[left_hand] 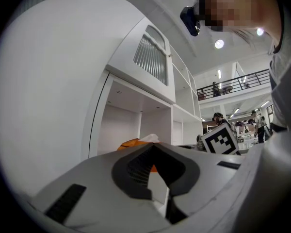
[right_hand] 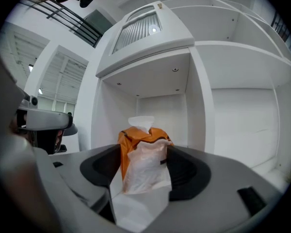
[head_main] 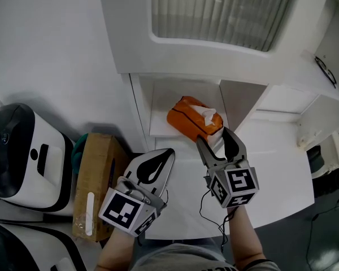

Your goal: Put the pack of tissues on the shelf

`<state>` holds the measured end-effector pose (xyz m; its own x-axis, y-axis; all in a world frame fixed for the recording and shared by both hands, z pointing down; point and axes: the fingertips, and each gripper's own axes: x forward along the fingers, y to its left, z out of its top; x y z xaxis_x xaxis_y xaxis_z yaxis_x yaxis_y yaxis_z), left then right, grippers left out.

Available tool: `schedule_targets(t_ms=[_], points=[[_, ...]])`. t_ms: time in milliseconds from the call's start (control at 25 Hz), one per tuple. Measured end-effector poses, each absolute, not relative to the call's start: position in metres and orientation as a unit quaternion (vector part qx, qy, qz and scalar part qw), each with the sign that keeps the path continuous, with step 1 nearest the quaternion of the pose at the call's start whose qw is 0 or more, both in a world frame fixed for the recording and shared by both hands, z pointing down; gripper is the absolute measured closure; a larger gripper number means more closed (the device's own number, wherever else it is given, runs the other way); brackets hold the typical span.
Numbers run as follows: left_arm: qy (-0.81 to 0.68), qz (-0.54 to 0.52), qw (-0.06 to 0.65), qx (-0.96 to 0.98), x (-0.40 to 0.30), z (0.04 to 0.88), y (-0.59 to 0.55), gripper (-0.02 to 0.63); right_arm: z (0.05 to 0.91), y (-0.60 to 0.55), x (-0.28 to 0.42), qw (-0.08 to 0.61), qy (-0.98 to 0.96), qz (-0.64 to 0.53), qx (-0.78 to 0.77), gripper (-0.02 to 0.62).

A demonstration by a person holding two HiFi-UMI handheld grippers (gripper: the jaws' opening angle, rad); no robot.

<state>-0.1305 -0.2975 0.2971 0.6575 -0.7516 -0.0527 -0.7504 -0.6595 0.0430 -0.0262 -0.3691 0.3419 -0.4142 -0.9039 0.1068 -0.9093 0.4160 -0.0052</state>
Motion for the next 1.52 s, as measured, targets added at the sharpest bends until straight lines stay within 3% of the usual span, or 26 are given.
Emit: schedule_targets(t_ms=[360,480,680,1520], points=[[-0.408,-0.037,0.007,0.912,-0.124,0.296,-0.287,0.571,0.35,-0.359,-0.022,0.062,-0.841,0.036,0.537,0.266],[-0.411,-0.038,0.005,0.911,-0.126,0.295,-0.285,0.571,0.35,-0.359,-0.02,0.062,-0.837,0.033,0.543,0.33],[-0.419,-0.037,0.001,0.907,-0.131,0.293,-0.286,0.571,0.35,-0.368,-0.021,0.065,-0.831,0.035,0.551,0.351],[-0.452,-0.029,-0.001,0.891,-0.162,0.294,-0.304,0.571,0.35,-0.414,-0.045,0.049,-0.838,0.052,0.54,0.329]])
